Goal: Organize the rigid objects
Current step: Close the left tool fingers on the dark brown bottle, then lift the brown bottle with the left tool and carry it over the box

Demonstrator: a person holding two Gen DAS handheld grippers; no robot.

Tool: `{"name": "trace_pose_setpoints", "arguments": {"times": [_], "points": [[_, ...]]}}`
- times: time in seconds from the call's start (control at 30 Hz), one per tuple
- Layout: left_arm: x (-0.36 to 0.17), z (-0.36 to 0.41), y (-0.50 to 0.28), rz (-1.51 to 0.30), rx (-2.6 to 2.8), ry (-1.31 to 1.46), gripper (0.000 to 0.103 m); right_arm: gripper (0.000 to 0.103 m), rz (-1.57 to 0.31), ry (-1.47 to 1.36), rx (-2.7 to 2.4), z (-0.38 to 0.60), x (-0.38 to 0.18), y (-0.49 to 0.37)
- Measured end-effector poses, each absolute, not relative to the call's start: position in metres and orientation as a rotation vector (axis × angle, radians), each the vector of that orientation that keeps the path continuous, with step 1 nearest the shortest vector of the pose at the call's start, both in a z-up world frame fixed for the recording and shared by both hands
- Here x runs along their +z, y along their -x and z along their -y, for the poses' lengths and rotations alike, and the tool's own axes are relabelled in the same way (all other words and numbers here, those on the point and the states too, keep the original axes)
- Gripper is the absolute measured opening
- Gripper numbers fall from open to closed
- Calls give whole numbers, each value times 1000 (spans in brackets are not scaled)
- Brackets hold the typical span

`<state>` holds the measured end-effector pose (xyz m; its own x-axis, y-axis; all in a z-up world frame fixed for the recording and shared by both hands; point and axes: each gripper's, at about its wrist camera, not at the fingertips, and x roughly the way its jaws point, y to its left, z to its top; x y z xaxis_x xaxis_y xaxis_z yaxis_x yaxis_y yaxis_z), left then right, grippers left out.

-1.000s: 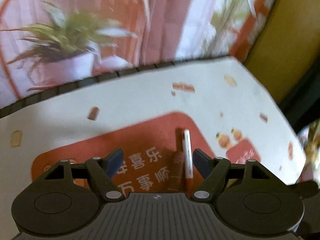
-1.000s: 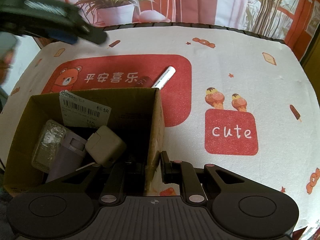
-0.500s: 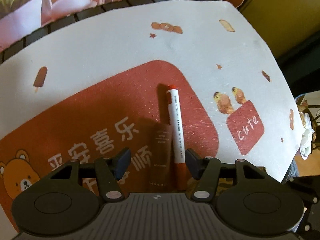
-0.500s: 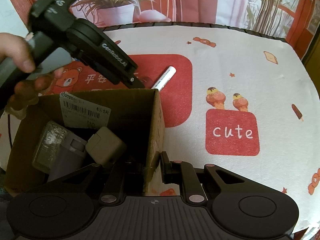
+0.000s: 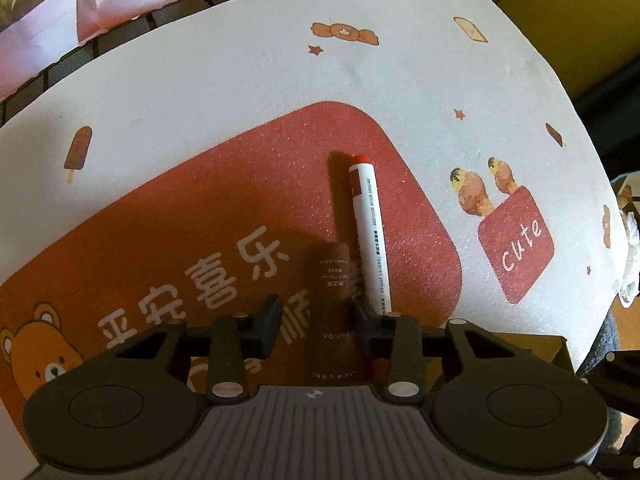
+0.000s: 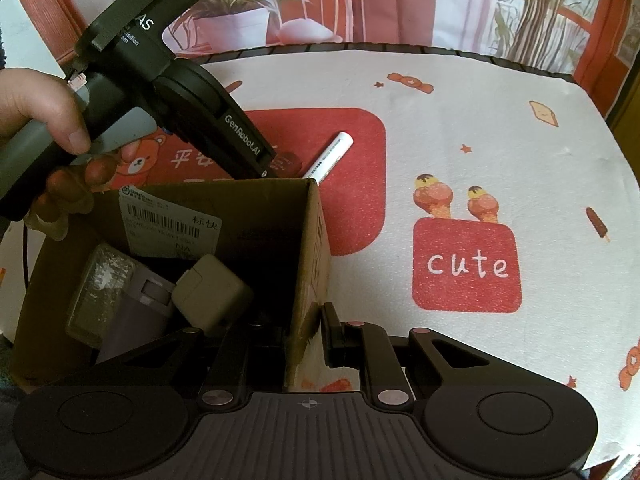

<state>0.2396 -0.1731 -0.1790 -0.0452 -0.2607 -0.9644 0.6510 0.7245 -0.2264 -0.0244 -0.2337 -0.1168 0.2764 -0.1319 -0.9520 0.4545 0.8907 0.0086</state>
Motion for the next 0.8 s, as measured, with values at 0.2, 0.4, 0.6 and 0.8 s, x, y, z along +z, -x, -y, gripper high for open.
{"name": "trace_pose_setpoints", "arguments": {"times": [0.2, 0.4, 0.6, 0.8], "points": [[-179, 171, -237, -1425, -760, -348, 24, 14, -1233, -304, -402, 233, -118, 24], [-174, 149, -238, -1369, -692, -300, 24, 14, -1232, -304, -401, 233, -118, 24], [-161, 116, -242, -1313, -616, -208, 24, 14, -1231, -301, -404, 233, -118, 24], [-144, 88, -240, -1250, -552, -139, 24, 14, -1231, -299, -406, 233, -118, 24]]}}
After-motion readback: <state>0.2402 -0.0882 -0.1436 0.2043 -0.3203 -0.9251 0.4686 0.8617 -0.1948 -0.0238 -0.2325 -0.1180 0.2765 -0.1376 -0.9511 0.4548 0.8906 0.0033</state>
